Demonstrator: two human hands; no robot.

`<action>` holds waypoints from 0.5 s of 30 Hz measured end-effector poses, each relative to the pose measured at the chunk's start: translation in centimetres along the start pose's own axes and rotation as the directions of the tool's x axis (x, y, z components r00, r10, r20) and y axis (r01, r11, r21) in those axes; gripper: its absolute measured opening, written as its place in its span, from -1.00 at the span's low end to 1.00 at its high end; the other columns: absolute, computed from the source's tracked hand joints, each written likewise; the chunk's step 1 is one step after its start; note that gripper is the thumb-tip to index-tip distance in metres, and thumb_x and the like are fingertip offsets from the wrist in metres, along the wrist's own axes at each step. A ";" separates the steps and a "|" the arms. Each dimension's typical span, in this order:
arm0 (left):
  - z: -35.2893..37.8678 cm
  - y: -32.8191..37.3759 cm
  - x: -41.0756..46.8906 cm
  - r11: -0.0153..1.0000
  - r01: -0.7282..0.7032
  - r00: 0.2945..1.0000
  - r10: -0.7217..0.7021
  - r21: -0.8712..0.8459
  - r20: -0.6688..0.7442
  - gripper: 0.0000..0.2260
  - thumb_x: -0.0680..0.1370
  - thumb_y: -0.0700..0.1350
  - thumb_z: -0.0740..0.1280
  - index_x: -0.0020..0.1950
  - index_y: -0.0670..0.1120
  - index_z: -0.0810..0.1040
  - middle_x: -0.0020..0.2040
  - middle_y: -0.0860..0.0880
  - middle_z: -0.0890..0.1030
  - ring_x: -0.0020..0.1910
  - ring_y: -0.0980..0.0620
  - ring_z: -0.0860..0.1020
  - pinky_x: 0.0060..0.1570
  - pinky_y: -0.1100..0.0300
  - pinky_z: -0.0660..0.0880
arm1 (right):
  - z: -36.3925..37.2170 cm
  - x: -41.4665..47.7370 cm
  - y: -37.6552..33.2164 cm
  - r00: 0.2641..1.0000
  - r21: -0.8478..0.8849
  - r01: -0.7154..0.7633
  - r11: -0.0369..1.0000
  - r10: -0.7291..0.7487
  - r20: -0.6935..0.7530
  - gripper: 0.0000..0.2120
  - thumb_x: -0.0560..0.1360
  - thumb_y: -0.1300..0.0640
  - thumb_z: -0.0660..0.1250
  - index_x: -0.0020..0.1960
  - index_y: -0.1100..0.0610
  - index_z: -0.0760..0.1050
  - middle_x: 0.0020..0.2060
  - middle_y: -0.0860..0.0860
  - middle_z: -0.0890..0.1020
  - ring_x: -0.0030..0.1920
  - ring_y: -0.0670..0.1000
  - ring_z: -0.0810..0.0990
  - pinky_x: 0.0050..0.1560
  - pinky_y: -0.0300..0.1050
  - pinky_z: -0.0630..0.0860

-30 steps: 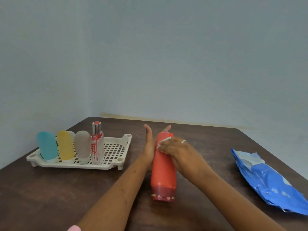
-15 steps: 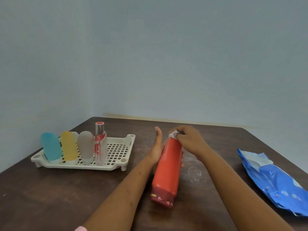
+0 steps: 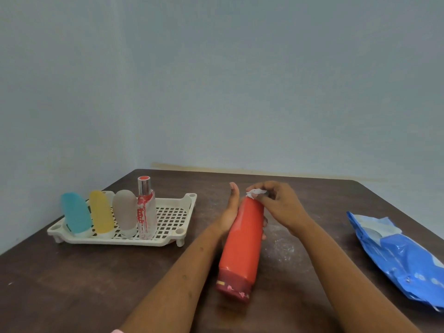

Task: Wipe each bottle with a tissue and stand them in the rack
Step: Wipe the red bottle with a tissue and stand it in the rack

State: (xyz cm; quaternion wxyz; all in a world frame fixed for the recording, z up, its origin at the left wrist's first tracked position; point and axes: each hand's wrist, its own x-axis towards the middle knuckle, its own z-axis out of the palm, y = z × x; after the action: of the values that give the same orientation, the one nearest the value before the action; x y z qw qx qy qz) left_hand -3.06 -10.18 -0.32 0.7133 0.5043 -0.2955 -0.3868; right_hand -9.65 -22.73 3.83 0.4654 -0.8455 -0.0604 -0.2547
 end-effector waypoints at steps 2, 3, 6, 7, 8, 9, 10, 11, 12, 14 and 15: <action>-0.2 0.1 0.0 1.000 0.010 0.998 -0.010 -0.004 -0.059 -0.03 0.20 0.58 -0.09 0.16 -0.17 0.49 -0.27 -0.16 0.58 -0.41 -0.11 0.60 -0.35 0.15 0.56 | 0.2 -0.2 0.1 0.998 -0.092 0.029 0.995 -0.034 -0.049 -0.86 0.53 0.22 0.30 -0.03 0.06 0.63 -0.08 -0.13 0.66 -0.09 -0.22 0.59 -0.13 -0.48 0.42; -0.2 0.1 -0.1 1.000 0.018 0.997 -0.018 -0.007 -0.079 -0.02 0.20 0.57 -0.13 0.10 -0.22 0.49 -0.28 -0.17 0.57 -0.42 -0.11 0.59 -0.36 0.16 0.55 | 0.5 -0.3 0.2 0.996 -0.139 0.046 0.989 -0.056 -0.066 -0.84 0.53 0.25 0.29 -0.01 0.10 0.63 -0.07 -0.09 0.66 -0.13 -0.17 0.61 -0.18 -0.52 0.40; -0.1 0.4 -0.5 0.998 0.026 0.994 -0.032 -0.061 -0.102 -0.02 0.18 0.58 -0.17 -0.06 -0.25 0.54 -0.33 -0.19 0.57 -0.43 -0.13 0.58 -0.39 0.16 0.56 | 1.2 -0.7 0.3 0.989 -0.272 0.111 0.956 -0.133 -0.065 -0.78 0.53 0.31 0.25 0.06 0.15 0.62 0.01 -0.01 0.65 -0.08 -0.08 0.60 -0.17 -0.60 0.34; -0.2 0.5 -0.7 0.996 0.034 0.994 -0.043 -0.088 -0.098 0.00 0.19 0.59 -0.19 -0.08 -0.25 0.55 -0.32 -0.20 0.58 -0.41 -0.15 0.58 -0.38 0.15 0.56 | 1.4 -0.7 0.2 0.987 -0.292 0.124 0.948 -0.147 -0.057 -0.77 0.53 0.31 0.23 0.09 0.15 0.61 0.04 -0.01 0.64 -0.07 -0.10 0.59 -0.16 -0.62 0.32; -0.3 0.7 -1.0 0.994 0.049 0.994 -0.058 -0.094 -0.090 0.01 0.22 0.60 -0.22 -0.06 -0.24 0.56 -0.30 -0.22 0.58 -0.38 -0.16 0.59 -0.35 0.13 0.57 | 1.5 -0.8 0.0 0.986 -0.301 0.133 0.944 -0.156 -0.053 -0.76 0.54 0.31 0.22 0.11 0.15 0.60 0.05 0.00 0.63 -0.06 -0.13 0.56 -0.15 -0.63 0.31; -0.3 0.8 -1.2 0.994 0.060 0.994 -0.068 -0.095 -0.080 0.02 0.25 0.60 -0.24 -0.02 -0.23 0.56 -0.28 -0.24 0.59 -0.34 -0.17 0.60 -0.31 0.12 0.58 | 1.5 -0.8 -0.1 0.985 -0.306 0.141 0.941 -0.164 -0.049 -0.75 0.54 0.30 0.21 0.12 0.15 0.60 0.06 -0.01 0.63 -0.05 -0.18 0.52 -0.12 -0.63 0.30; -0.4 0.9 -1.4 0.994 0.073 0.994 -0.079 -0.085 -0.069 0.03 0.26 0.60 -0.24 0.03 -0.23 0.55 -0.25 -0.25 0.60 -0.31 -0.18 0.60 -0.28 0.10 0.58 | 1.6 -0.8 -0.3 0.985 -0.310 0.149 0.939 -0.170 -0.042 -0.75 0.55 0.30 0.21 0.12 0.15 0.60 0.07 -0.01 0.63 -0.05 -0.22 0.49 -0.10 -0.61 0.30; -0.3 1.1 -1.7 0.993 0.088 0.994 -0.092 -0.076 -0.055 0.04 0.25 0.61 -0.24 0.07 -0.22 0.55 -0.23 -0.27 0.60 -0.29 -0.19 0.60 -0.26 0.10 0.58 | 1.7 -0.7 -0.5 0.983 -0.315 0.160 0.936 -0.179 -0.032 -0.75 0.55 0.29 0.20 0.12 0.14 0.60 0.06 -0.02 0.63 -0.05 -0.24 0.48 -0.08 -0.60 0.30; -0.2 1.2 -1.9 0.992 0.104 0.993 -0.107 -0.066 -0.052 0.04 0.26 0.61 -0.24 0.08 -0.21 0.56 -0.22 -0.27 0.60 -0.28 -0.18 0.61 -0.25 0.10 0.58 | 1.8 -0.7 -0.7 0.982 -0.326 0.175 0.929 -0.191 -0.016 -0.75 0.55 0.29 0.19 0.10 0.14 0.60 0.05 -0.03 0.63 -0.04 -0.23 0.48 -0.05 -0.56 0.30; 0.3 1.2 -2.2 0.994 0.097 0.991 -0.101 -0.050 -0.089 -0.02 0.33 0.57 -0.25 0.03 -0.18 0.60 -0.24 -0.23 0.63 -0.28 -0.12 0.64 -0.26 0.13 0.58 | 2.2 -0.7 -1.0 0.975 -0.367 0.220 0.904 -0.220 0.041 -0.77 0.54 0.28 0.18 0.03 0.11 0.59 0.00 -0.03 0.63 0.00 -0.13 0.51 0.02 -0.38 0.35; 0.3 1.2 -2.1 0.996 0.080 0.990 -0.082 -0.026 -0.117 -0.05 0.37 0.54 -0.26 0.03 -0.14 0.62 -0.23 -0.19 0.65 -0.25 -0.07 0.65 -0.25 0.14 0.58 | 2.4 -0.8 -1.0 0.968 -0.391 0.249 0.886 -0.236 0.083 -0.78 0.52 0.28 0.17 -0.02 0.08 0.57 -0.05 -0.03 0.63 0.00 -0.07 0.52 0.03 -0.27 0.37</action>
State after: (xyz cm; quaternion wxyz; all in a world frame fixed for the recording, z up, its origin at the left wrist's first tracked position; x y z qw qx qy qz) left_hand -4.11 -8.27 0.82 0.7186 0.5303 -0.2278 -0.3880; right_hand -9.74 -20.07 3.18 0.2469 -0.9124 -0.1201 -0.3037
